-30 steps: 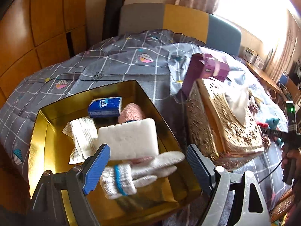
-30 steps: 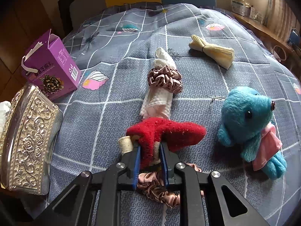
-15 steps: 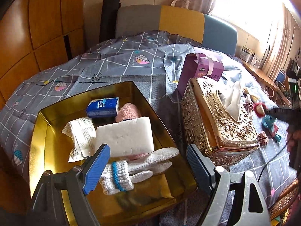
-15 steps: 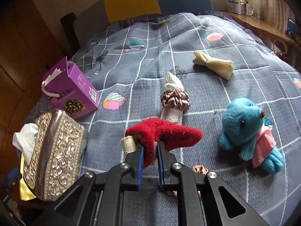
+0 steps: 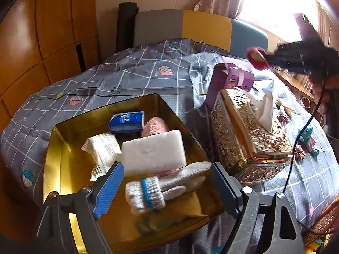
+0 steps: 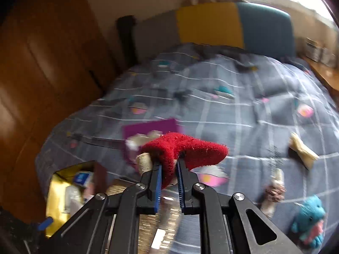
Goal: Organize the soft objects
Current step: 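Lift the red plush toy and carry it toward the gold tray with the right gripper, then lower the red plush toy into the gold tray and open the right gripper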
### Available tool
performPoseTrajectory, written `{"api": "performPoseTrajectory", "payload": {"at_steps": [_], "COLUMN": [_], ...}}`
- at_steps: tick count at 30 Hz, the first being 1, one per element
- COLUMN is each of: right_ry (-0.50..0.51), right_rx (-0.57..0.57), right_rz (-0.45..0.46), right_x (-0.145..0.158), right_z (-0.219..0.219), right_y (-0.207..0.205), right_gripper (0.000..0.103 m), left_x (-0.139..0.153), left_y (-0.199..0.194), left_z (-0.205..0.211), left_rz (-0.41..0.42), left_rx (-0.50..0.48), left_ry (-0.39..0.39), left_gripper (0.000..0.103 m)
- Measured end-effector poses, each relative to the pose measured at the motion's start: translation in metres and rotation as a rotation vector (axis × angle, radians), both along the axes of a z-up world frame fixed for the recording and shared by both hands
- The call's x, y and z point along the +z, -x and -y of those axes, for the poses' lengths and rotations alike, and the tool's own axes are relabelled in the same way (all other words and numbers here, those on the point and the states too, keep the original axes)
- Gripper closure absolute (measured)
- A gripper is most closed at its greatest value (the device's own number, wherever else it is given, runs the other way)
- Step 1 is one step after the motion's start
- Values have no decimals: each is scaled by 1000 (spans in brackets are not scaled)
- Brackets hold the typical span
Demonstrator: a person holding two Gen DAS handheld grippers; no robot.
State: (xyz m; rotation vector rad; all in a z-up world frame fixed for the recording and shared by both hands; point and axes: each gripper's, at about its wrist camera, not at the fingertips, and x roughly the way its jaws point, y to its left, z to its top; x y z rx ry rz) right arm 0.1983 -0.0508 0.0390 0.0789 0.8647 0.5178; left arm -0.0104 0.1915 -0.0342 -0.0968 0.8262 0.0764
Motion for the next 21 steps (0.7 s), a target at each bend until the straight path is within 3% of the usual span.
{"api": "performPoseTrajectory", "payload": {"at_steps": [5, 11, 16, 21], "right_ry": [-44, -13, 20, 35], "right_rx": [244, 446, 505, 490], "right_rz": [9, -24, -70, -100], "right_x": [8, -11, -40, -66], "right_z": [-67, -130, -166, -201], "right_y": [34, 76, 93, 96], "right_gripper": [90, 90, 90, 88], "left_x": [-5, -13, -19, -25], "left_y": [4, 14, 27, 35], "left_z": [-14, -39, -67, -88], "left_rz": [-10, -30, -41, -52], "left_rx": [32, 90, 185, 252], "left_ry": [10, 49, 83, 128], "left_gripper": [18, 18, 19, 21]}}
